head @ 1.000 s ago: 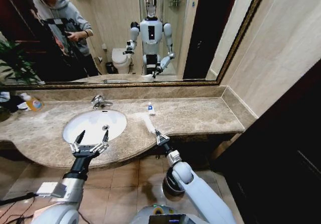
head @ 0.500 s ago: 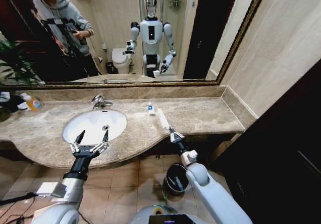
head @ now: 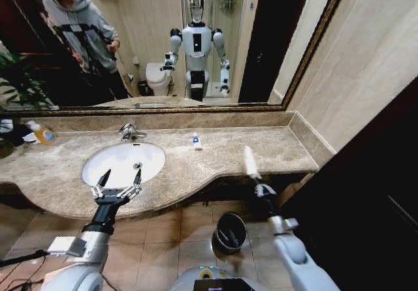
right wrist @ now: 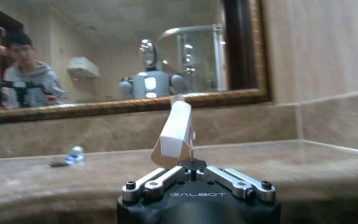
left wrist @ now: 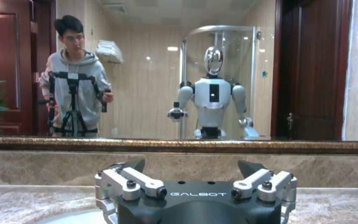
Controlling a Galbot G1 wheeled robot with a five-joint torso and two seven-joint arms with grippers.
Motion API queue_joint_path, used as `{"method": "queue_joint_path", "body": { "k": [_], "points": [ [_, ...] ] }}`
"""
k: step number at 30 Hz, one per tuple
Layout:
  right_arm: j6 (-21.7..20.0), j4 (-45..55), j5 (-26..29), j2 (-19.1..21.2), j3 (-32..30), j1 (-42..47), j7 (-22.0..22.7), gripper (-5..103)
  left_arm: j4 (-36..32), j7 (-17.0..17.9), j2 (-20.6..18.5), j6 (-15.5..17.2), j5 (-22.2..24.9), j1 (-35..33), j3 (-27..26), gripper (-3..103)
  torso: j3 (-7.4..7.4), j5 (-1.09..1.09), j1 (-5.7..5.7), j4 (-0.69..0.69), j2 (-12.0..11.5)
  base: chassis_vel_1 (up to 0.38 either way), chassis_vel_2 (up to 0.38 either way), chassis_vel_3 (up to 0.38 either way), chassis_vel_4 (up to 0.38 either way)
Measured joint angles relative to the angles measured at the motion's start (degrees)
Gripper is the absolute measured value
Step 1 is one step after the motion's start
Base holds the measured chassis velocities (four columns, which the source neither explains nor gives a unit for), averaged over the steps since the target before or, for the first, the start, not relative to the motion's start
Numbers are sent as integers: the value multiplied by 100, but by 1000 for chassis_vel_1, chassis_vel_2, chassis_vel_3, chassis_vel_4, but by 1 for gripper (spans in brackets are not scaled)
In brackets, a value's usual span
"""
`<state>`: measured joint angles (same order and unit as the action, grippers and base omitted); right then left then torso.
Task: Pick up the trash from the sink and place it in the trash bin.
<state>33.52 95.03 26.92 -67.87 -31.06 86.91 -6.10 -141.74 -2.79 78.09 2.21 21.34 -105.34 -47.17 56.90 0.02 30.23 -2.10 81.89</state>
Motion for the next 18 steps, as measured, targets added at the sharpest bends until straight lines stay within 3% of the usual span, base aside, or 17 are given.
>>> {"method": "queue_joint_path", "body": {
  "k": [12, 18],
  "points": [
    [440, -677, 112, -104, -541, 577, -11, 0, 0, 0, 0, 0, 0, 0, 0, 100, 0, -1, 0, 0, 0, 0, 0, 0, 0],
    [583, -1162, -50, -142, -433, 796, -33, 0, 0, 0, 0, 0, 0, 0, 0, 100, 0, -1, 0, -2, 0, 0, 0, 0, 0]
  ]
}}
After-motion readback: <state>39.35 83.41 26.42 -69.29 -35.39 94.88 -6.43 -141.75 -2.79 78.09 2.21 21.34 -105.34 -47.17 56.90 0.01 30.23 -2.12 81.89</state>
